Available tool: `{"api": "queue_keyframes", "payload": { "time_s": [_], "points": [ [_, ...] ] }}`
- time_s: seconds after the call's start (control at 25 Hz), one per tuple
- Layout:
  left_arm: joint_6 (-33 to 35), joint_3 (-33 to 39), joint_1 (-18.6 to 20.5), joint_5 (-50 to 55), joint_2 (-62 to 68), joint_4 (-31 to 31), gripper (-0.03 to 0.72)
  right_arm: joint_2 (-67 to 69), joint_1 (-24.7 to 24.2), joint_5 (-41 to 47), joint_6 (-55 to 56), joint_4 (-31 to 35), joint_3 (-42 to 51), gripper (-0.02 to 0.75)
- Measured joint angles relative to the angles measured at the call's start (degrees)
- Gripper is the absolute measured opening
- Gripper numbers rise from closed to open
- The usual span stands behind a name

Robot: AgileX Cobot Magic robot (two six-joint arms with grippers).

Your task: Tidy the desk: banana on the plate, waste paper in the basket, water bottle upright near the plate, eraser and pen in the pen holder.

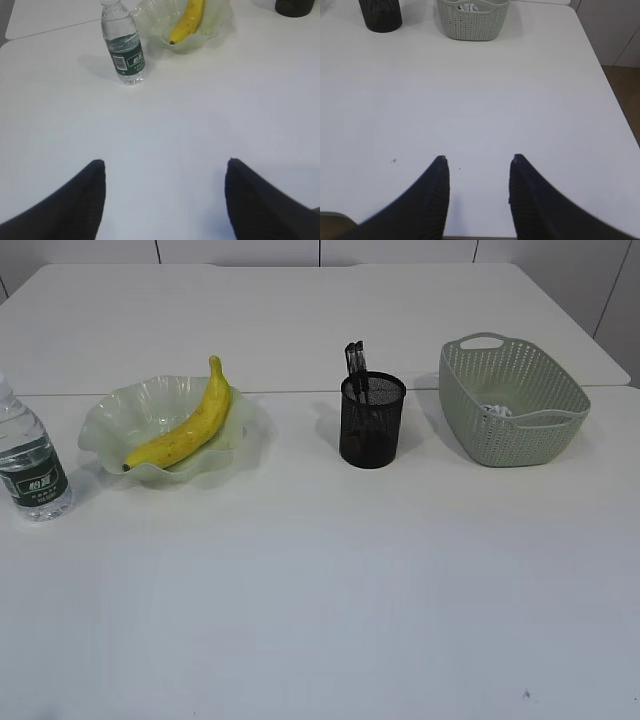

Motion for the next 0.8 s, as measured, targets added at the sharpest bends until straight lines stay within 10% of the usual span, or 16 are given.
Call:
{"api": "queue_keyframes", "payload": {
  "time_s": [0.8],
  "points": [
    [0.0,0.0,0.0,0.0,0.0,0.0,0.528,0.0,0.0,0.0,0.0,0.0,0.0,0.302]
  ]
}}
